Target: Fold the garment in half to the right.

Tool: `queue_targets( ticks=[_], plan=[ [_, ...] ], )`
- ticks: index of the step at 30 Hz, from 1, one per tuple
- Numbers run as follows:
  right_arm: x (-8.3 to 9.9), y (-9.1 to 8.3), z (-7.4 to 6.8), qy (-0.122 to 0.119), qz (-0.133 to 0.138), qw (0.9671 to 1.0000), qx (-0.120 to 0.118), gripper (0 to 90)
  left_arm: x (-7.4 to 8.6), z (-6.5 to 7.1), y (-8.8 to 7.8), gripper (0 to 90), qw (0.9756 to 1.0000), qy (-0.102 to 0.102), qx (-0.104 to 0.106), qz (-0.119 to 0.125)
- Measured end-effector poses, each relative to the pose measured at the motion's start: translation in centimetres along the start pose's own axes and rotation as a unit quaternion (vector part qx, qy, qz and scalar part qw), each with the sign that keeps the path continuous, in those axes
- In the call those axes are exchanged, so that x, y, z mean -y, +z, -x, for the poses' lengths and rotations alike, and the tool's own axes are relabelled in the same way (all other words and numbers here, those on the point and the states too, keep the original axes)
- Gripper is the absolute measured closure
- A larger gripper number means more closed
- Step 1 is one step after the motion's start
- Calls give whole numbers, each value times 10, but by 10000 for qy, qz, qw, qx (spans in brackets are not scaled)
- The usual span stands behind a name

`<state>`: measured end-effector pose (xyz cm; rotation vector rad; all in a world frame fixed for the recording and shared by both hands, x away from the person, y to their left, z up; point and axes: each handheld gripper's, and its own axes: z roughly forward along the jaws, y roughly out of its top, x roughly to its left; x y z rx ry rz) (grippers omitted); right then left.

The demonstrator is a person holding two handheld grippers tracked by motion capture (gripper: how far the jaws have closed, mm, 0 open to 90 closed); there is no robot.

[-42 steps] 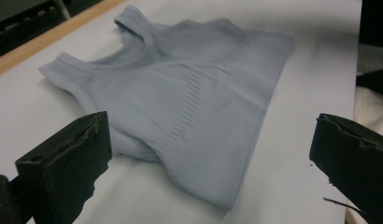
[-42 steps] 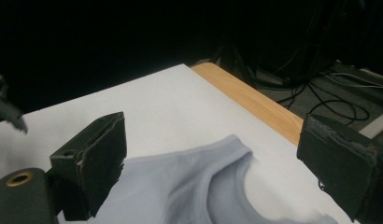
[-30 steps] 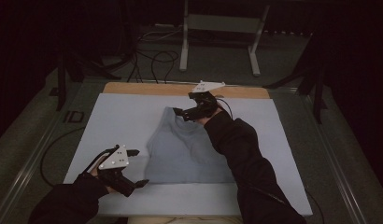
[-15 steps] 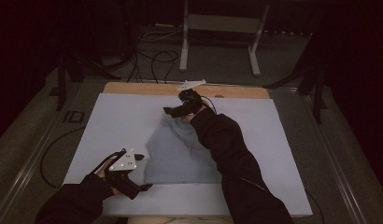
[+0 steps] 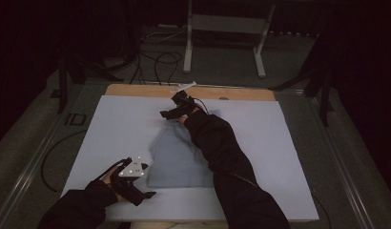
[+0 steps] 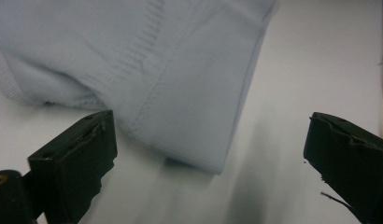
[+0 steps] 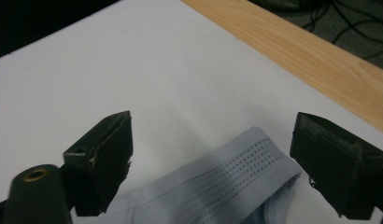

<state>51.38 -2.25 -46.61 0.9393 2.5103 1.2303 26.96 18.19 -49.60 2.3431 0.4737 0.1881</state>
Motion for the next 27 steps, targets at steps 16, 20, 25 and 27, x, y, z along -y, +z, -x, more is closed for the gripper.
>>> queue_targets(
  ticks=[16, 20, 25, 27],
  plan=[
    [3, 47, 14, 260, -703, 9969, 238, 227, 9, -1, 4, 219, 9990, -285, 128, -309],
    [2, 59, 15, 193, -933, 9942, 501, 243, 9, -2, 6, 244, 9986, -364, 132, -367],
    [3, 68, 15, 155, -1205, 9901, 703, 299, 11, -4, 8, 296, 9977, -439, 105, -509],
    [5, 70, 14, 141, -1248, 9891, 763, 388, 11, -5, 9, 321, 9974, -464, 105, -544]
  ],
)
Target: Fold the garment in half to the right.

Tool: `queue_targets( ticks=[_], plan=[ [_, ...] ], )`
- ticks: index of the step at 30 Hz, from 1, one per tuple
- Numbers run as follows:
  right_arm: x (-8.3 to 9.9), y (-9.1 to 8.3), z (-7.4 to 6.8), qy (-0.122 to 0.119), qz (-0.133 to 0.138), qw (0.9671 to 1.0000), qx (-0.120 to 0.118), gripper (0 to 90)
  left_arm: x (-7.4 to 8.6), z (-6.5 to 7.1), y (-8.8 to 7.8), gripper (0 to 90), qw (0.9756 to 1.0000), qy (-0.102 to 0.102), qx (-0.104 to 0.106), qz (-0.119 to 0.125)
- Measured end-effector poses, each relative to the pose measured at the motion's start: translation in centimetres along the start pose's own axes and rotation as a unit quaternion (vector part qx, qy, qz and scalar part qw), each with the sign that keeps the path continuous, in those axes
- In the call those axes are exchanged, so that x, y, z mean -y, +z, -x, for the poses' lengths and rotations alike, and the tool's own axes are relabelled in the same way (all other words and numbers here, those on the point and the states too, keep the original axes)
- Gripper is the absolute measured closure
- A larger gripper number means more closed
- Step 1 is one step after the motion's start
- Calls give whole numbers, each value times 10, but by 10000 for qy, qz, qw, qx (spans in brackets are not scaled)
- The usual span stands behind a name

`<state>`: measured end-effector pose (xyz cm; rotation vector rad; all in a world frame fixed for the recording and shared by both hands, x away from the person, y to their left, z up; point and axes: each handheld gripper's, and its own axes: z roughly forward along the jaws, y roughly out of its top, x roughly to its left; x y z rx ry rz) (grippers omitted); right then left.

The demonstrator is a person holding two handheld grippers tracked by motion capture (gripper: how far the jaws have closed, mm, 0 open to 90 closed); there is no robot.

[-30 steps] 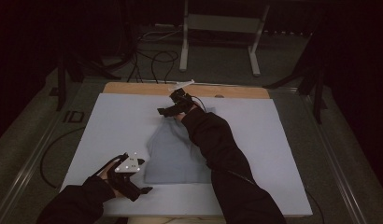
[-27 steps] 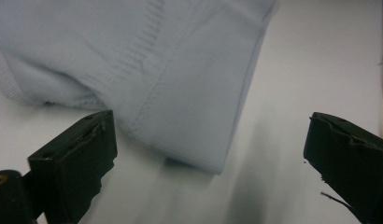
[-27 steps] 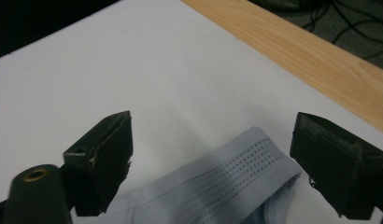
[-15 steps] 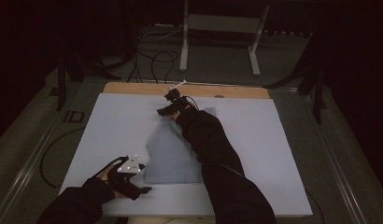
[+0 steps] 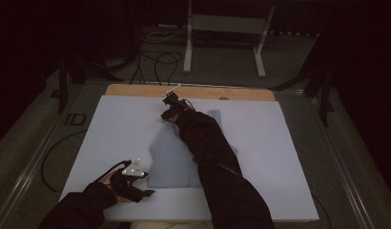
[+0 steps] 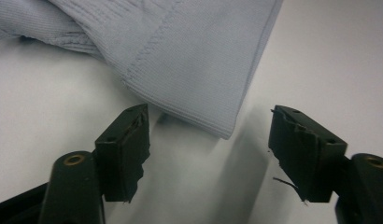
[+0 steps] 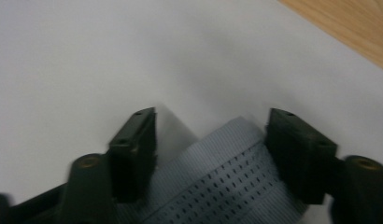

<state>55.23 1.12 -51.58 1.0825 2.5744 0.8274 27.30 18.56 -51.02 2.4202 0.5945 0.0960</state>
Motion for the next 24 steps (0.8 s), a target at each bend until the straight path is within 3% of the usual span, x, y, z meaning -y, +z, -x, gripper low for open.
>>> queue_targets(
  ticks=[4, 8, 13, 14, 18, 21, 24],
  plan=[
    [-1, -2, 1, -6, -65, 9999, 90, 528, -1, -1, 0, 363, 10000, -5, -24, -25],
    [-1, -5, 0, -259, -108, 9995, 111, 717, -5, 0, 2, 417, 9999, 28, -89, -76],
    [-2, -8, -1, -385, -121, 9991, 155, 799, -9, -1, 4, 512, 9997, 74, -189, -132],
    [-3, -12, 0, -435, -105, 9988, 210, 857, -11, -1, 4, 564, 9996, 126, -194, -168],
    [-3, -13, 0, -508, -138, 9984, 194, 863, -14, -1, 5, 693, 9996, 153, -146, -180],
    [-3, -13, 0, -564, -142, 9982, 128, 867, -15, -3, 7, 814, 9999, 32, 65, -105],
    [-3, -14, 0, -587, -122, 9982, 95, 869, -16, -2, 6, 855, 9999, 27, 109, -116]
  ],
)
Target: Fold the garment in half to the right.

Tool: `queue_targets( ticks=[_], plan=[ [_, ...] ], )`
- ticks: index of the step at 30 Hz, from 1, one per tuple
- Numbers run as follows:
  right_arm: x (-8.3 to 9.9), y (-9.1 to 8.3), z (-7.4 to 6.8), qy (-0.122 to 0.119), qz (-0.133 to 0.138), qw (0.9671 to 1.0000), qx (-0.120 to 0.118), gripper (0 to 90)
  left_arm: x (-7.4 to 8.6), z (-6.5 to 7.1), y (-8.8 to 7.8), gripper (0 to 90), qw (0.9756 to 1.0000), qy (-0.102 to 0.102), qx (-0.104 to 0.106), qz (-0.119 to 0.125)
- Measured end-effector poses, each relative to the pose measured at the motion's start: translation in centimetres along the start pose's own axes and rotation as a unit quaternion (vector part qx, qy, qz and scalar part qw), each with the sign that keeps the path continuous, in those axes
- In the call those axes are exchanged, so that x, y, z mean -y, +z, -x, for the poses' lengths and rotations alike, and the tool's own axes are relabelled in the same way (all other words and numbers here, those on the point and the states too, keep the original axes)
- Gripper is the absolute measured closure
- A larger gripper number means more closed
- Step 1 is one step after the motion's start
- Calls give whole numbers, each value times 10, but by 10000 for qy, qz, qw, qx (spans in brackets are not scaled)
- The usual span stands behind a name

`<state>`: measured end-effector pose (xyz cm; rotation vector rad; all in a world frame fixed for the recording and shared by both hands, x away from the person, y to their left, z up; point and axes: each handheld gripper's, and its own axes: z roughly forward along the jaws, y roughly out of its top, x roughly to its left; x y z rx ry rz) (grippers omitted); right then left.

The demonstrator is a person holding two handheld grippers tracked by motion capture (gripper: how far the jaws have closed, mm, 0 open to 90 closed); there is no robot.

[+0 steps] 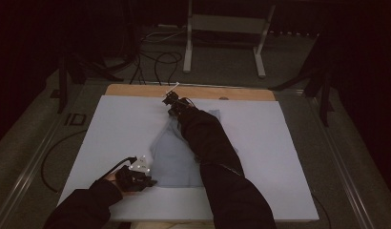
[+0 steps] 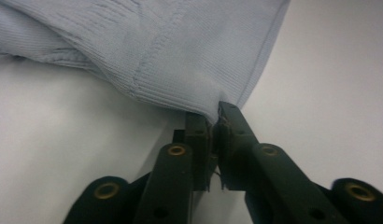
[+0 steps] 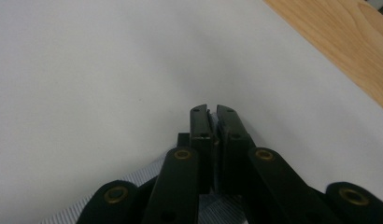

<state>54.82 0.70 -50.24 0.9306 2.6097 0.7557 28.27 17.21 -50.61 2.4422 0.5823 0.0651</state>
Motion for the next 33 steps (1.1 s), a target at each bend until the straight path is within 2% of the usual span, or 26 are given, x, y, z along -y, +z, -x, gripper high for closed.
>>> queue_targets(
  ticks=[2, 5, 12, 21, 33],
  plan=[
    [0, -2, 1, -24, 23, 10000, 1, 870, -3, 2, -2, 861, 10000, -13, 63, 56],
    [-1, -4, 2, -39, 17, 10000, 11, 870, -7, 5, -5, 864, 10000, 39, 26, 44],
    [-2, -13, 3, -53, 120, 9999, 26, 871, -16, 6, -10, 870, 10000, 2, 56, 24],
    [-2, -28, 7, -76, 228, 9997, 38, 870, -32, 9, -13, 871, 9998, 161, 132, 13],
    [0, -47, 11, -108, 407, 9991, 20, 870, -50, 15, -16, 872, 9994, 272, 189, 55]
  ],
)
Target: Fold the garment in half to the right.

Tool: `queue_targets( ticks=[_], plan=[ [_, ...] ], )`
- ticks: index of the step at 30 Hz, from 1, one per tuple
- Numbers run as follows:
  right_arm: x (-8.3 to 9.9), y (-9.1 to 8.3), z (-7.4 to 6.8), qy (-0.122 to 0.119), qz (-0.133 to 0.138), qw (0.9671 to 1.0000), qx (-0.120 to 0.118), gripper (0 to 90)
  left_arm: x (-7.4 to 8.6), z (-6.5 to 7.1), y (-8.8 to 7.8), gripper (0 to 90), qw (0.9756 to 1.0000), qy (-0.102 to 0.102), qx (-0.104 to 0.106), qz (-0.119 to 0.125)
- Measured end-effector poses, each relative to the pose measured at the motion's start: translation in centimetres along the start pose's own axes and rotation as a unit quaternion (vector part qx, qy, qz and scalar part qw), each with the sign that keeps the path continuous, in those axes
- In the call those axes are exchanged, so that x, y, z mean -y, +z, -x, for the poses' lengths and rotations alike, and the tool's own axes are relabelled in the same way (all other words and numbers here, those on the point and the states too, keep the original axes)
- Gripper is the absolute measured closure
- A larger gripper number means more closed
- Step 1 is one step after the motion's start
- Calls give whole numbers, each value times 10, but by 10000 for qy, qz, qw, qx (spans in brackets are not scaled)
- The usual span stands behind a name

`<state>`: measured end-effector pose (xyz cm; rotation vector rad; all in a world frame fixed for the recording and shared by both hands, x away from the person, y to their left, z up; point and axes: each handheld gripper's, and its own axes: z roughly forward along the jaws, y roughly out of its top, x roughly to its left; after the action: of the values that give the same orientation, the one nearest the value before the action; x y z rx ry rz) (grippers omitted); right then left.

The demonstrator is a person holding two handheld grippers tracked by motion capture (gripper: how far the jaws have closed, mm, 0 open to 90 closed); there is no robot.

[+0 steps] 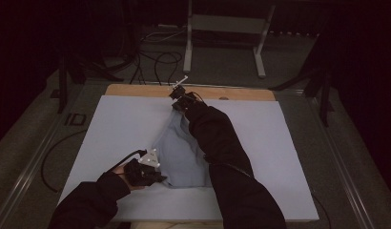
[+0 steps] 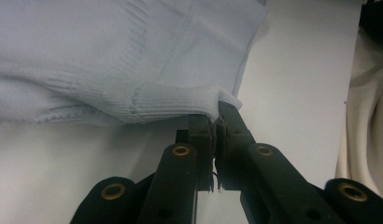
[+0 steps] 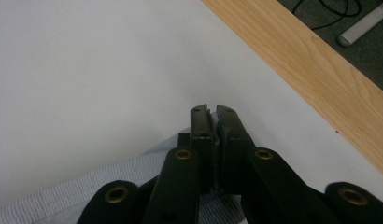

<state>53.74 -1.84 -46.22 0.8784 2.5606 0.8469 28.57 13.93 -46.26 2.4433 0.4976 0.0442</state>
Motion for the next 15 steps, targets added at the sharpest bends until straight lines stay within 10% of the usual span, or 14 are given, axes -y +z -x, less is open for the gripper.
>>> queue_targets(
  ticks=[15],
  plan=[
    [11, -24, 15, 90, 161, 9998, -49, 870, -31, 11, -1, 871, 9992, 397, 10, -109]
  ],
)
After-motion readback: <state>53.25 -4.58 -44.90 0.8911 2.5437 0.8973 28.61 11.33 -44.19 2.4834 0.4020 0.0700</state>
